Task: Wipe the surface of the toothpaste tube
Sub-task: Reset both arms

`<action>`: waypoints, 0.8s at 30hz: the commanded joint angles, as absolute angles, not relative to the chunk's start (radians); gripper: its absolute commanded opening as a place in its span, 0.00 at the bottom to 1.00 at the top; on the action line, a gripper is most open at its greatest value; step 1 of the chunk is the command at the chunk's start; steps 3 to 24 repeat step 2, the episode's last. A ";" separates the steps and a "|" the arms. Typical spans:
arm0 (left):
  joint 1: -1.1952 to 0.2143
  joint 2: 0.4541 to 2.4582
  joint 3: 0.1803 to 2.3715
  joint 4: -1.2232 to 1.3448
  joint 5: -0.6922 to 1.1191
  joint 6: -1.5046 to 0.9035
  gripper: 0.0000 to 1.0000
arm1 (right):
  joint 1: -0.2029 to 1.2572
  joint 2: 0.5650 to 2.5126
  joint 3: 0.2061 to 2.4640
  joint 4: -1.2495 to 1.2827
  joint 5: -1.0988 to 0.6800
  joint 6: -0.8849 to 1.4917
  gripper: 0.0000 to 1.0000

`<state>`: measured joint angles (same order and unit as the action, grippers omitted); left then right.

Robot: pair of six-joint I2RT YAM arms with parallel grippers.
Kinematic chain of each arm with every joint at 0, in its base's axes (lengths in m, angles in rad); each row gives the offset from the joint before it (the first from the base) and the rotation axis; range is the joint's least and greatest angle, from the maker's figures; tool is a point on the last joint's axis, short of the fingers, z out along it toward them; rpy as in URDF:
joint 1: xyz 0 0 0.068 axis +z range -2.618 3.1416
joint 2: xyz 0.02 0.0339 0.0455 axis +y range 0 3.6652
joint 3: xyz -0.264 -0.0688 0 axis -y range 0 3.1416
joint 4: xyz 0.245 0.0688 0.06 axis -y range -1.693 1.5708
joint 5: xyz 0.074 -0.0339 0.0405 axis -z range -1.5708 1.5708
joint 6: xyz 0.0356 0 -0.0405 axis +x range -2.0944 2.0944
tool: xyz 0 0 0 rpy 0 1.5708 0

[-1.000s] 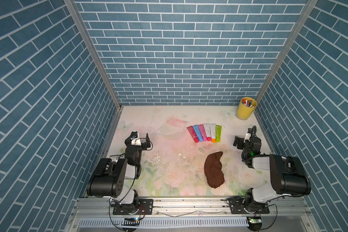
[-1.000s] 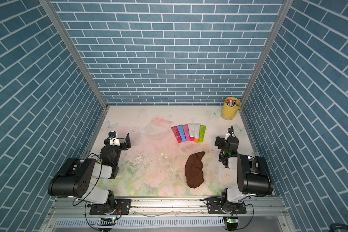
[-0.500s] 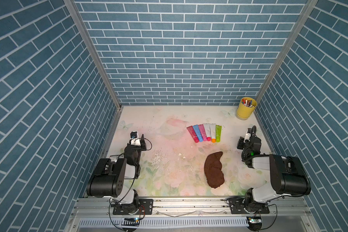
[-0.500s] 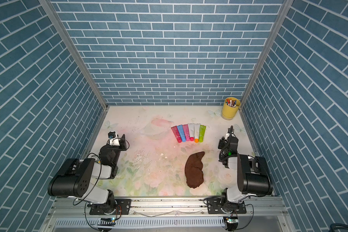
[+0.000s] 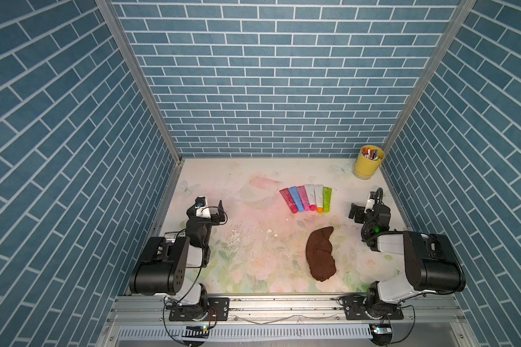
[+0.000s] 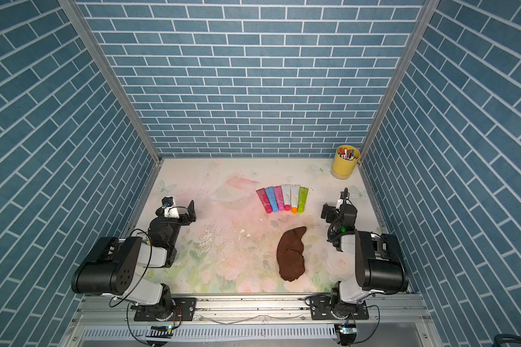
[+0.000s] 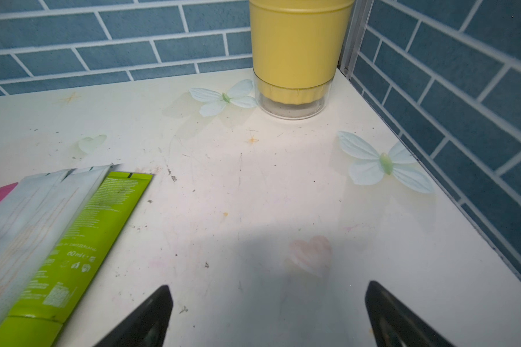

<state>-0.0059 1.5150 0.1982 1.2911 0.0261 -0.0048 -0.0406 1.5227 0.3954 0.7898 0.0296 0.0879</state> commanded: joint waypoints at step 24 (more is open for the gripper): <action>-0.003 1.520 0.211 1.293 0.029 -0.001 1.00 | -0.036 1.529 0.403 0.814 0.027 0.038 0.99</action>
